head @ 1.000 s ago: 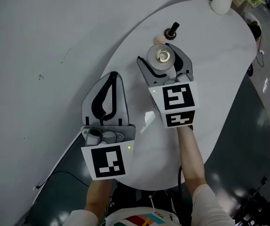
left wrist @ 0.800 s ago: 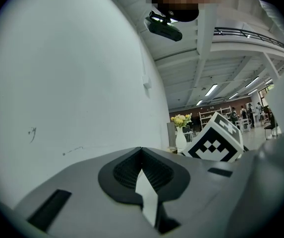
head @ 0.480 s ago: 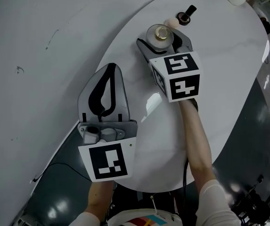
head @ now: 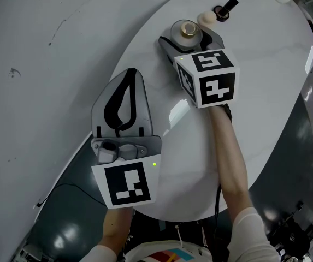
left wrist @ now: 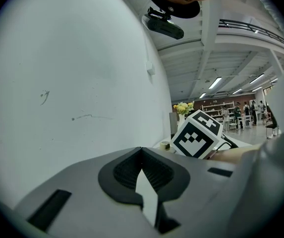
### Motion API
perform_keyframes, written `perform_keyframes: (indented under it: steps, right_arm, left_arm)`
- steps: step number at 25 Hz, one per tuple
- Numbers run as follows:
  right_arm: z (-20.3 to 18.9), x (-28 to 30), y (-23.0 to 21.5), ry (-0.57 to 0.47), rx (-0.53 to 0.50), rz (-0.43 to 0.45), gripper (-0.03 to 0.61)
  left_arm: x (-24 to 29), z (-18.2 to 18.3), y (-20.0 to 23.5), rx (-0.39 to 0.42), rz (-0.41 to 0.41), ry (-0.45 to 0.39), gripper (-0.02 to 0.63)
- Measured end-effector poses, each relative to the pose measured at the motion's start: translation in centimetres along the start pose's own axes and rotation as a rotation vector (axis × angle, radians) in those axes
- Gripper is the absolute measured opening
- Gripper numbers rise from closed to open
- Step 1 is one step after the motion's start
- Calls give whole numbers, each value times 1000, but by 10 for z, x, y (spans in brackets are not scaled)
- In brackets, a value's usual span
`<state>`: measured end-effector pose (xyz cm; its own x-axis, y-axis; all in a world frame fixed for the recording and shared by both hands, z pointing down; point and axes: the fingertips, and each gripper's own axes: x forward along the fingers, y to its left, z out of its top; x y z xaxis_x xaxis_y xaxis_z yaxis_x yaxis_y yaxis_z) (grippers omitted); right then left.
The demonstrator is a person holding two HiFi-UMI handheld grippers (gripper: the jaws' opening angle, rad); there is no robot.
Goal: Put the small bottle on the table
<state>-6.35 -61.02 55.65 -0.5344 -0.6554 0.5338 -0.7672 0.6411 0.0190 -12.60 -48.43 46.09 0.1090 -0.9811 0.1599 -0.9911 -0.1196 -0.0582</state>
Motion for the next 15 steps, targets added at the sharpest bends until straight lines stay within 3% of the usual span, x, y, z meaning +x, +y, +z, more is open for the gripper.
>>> perform_keyframes:
  steps: [10,15]
  right_arm:
    - [0,0,0,5,20,-6,347]
    - [29,-20,-1,-80,20,-51,347]
  left_arm:
    - [-4,6,7,-6,-7,-12,17]
    - [-7,22,10,12,-17,-33,17]
